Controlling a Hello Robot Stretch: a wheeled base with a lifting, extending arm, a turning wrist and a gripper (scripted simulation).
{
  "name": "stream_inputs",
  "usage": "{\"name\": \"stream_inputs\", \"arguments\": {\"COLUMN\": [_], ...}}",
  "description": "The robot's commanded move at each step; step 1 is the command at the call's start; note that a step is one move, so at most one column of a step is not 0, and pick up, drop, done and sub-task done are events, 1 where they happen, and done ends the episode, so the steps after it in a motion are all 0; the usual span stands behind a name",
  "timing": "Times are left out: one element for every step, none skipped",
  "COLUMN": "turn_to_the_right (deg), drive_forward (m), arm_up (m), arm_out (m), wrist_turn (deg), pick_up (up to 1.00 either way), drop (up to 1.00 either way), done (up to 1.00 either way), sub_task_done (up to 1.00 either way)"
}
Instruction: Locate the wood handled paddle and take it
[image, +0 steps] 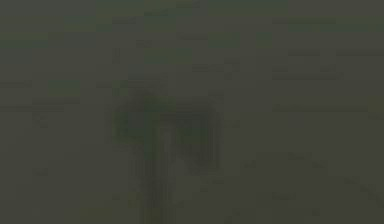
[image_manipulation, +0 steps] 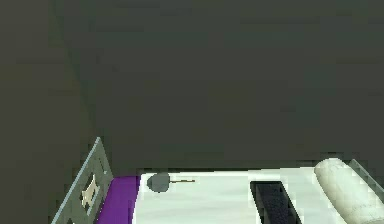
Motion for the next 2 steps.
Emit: {"name": "stream_inputs", "arguments": {"turn_to_the_right": [0.0, 0.0], "drive_forward": [0.00, 0.00], "arm_up": [0.48, 0.00], "arm_out": [0.00, 0.50], "wrist_turn": [0.0, 0.0], "pick_up": [0.00, 0.00], "drop": [0.00, 0.00], "done": [0.00, 0.00], "sub_task_done": [0.00, 0.00]}}
